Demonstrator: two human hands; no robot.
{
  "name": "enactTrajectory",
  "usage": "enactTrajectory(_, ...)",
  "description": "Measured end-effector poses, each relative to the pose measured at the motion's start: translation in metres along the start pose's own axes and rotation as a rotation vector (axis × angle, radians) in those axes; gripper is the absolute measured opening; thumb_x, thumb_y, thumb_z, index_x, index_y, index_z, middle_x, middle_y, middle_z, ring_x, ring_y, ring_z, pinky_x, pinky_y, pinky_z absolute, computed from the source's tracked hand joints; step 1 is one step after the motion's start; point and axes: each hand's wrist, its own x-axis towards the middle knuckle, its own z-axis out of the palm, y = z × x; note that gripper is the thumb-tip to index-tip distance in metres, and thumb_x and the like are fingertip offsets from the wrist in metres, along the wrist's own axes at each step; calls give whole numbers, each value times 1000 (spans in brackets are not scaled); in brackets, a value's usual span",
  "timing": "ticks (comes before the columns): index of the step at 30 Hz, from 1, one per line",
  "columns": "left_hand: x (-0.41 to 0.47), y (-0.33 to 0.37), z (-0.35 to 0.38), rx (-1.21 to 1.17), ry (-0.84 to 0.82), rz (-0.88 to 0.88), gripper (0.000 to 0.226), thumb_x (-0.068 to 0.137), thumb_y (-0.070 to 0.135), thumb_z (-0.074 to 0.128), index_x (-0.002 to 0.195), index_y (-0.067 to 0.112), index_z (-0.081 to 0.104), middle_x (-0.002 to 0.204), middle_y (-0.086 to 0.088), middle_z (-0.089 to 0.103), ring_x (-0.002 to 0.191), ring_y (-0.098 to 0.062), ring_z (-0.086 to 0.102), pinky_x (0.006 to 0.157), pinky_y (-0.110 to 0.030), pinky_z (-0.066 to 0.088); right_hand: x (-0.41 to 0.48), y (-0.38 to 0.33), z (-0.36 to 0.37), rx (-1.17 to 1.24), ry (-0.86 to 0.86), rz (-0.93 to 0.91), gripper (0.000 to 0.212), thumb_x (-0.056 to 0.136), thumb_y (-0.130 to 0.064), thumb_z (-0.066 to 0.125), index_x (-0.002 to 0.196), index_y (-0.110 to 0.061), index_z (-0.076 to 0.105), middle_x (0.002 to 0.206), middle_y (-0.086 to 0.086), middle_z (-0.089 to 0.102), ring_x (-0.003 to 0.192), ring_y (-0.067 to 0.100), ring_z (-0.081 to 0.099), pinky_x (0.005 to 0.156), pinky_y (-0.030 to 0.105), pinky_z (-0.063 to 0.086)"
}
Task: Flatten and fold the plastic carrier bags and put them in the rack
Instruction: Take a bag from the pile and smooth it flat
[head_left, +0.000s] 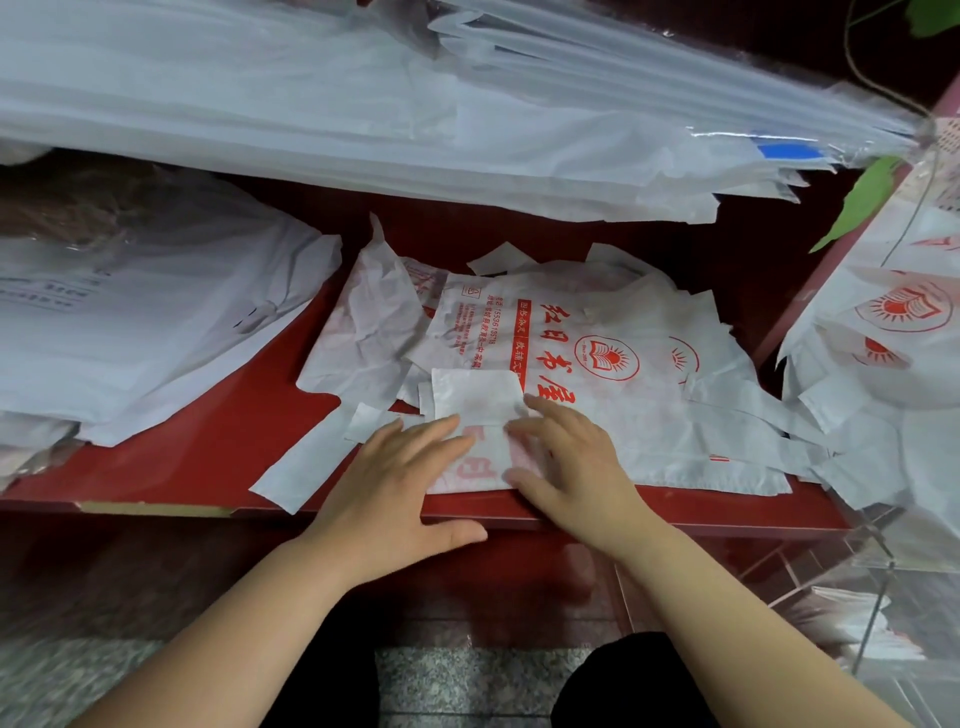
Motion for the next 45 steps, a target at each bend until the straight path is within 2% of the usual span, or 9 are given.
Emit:
enactTrajectory(2,-2,0,-3,-63,-103,-95,101,58,88,30,143,35,20,147,20,11,129,8,-2,102,-11,-10,-6,0,-5,3,-178,-37,83,64,-67,37,130,-18,49,143,1,40,134,16,33,107,26,11)
enactTrajectory(4,-4,-4,3,-72,-84,-102,95,61,77,40,144,35,19,149,17,15,137,-5,13,102,-14,0,-9,2,-8,-25,-217,-53,94,58,-73,34,136,-21,41,146,-5,35,136,10,26,108,21,-1)
enactTrajectory(8,-9,-6,5,-55,64,-26,62,65,60,43,117,29,53,102,10,68,99,-5,45,81,-15,25,-15,1,-9,-58,-208,-98,71,63,-52,48,120,-11,58,120,6,61,109,27,57,97,31,27)
enactTrajectory(14,-16,5,1,-396,246,-269,26,79,35,65,105,33,61,91,24,58,97,-5,46,88,-11,27,-23,-7,-14,136,-86,2,61,69,-49,47,117,-14,60,108,-1,65,95,10,50,86,22,32)
enactTrajectory(18,-6,4,-1,-527,226,-479,29,85,24,62,114,23,62,97,2,67,102,-18,57,94,-32,43,-11,-9,-17,382,-18,238,25,87,-19,58,110,-12,60,86,6,64,79,18,57,71,23,41)
enactTrajectory(24,15,-2,3,-266,221,-610,47,90,32,53,133,20,40,82,8,60,86,-13,45,95,-27,25,20,-13,-6,222,-3,417,37,88,-22,56,123,-11,49,71,-7,47,80,14,47,69,22,34)
enactTrajectory(31,16,-3,10,35,150,-537,56,89,48,47,139,26,34,132,6,50,125,-16,37,103,-29,17,31,-19,-3,-88,-108,349,57,86,-32,56,136,-15,34,137,5,42,124,26,35,98,33,28)
enactTrajectory(38,14,0,7,-6,172,-486,61,85,48,55,138,26,36,128,4,52,128,-12,35,110,-32,-7,45,-24,-13,-139,-276,325,63,82,-31,61,137,-21,33,133,2,48,123,26,36,101,35,24)
enactTrajectory(45,13,-3,4,-124,166,-494,72,80,45,63,141,28,27,130,8,48,128,-11,33,113,-33,-3,44,-32,-18,-55,-273,309,30,84,-21,59,114,-19,56,110,3,60,108,23,45,93,32,27)
